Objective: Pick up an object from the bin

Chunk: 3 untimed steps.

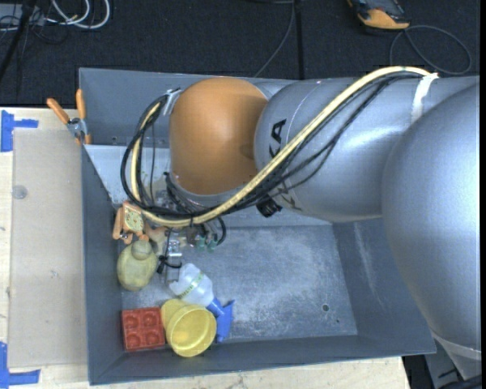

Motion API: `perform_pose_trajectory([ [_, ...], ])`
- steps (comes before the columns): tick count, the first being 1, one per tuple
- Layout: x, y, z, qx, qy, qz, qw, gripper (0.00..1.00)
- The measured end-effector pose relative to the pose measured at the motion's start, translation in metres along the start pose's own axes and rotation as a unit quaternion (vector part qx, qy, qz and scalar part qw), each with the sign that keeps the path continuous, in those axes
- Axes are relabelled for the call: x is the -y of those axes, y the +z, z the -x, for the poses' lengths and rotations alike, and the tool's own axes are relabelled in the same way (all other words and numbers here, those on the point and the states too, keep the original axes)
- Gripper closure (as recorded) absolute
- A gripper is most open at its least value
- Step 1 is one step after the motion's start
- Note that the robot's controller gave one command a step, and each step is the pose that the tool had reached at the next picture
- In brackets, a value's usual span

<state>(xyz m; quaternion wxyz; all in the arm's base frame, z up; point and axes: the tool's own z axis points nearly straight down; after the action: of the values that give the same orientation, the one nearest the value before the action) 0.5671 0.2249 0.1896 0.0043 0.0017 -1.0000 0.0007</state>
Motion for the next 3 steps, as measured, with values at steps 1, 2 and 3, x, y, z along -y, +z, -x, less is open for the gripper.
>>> perform_pose_trajectory([
  [1, 0.001, -0.005, 0.002, 0.0036, 0.002, 0.001, 1.0, 0.0],
  [2, -0.007, 0.034, -0.026, 0.0055, 0.0, 0.001, 1.0, 0.0],
  [3, 0.019, 0.077, -0.039, 0.0007, -0.013, 0.002, 0.9999, 0.0],
])
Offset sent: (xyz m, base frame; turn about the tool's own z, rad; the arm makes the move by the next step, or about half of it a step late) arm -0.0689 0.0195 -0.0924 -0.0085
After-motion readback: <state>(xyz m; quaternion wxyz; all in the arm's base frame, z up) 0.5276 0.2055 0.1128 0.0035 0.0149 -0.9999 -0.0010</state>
